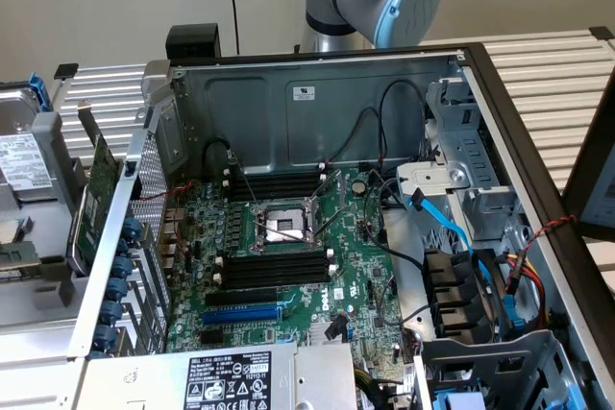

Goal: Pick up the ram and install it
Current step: 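Pick up the ram and move it above insertion slot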

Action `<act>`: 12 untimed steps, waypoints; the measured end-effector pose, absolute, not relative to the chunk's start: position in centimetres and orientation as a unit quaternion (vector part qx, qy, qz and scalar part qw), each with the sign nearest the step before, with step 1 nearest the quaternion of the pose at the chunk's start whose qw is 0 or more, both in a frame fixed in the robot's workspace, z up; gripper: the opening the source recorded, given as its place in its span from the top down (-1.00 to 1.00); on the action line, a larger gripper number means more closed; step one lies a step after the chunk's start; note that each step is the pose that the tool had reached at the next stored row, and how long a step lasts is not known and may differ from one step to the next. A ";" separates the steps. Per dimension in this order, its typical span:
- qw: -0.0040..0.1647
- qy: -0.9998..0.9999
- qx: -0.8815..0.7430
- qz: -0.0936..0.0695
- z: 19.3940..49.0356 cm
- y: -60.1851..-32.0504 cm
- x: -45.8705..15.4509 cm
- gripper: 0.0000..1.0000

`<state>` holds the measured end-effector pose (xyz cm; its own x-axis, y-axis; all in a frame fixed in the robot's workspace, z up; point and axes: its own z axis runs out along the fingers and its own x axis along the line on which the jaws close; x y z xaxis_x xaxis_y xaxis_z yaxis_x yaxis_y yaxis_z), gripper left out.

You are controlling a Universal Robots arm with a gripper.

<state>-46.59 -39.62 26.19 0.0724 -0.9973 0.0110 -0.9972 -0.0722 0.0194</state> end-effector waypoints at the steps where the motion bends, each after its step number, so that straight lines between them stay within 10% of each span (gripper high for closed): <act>1: 0.011 -0.681 0.732 -0.003 26.6 -39.7 -46.6 0.73; 12: 0.009 -0.679 0.734 -0.004 31.6 -40.9 -44.5 0.73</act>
<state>-44.54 -40.93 31.61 0.0791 -0.9968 0.0059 -0.9967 -0.0790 0.0195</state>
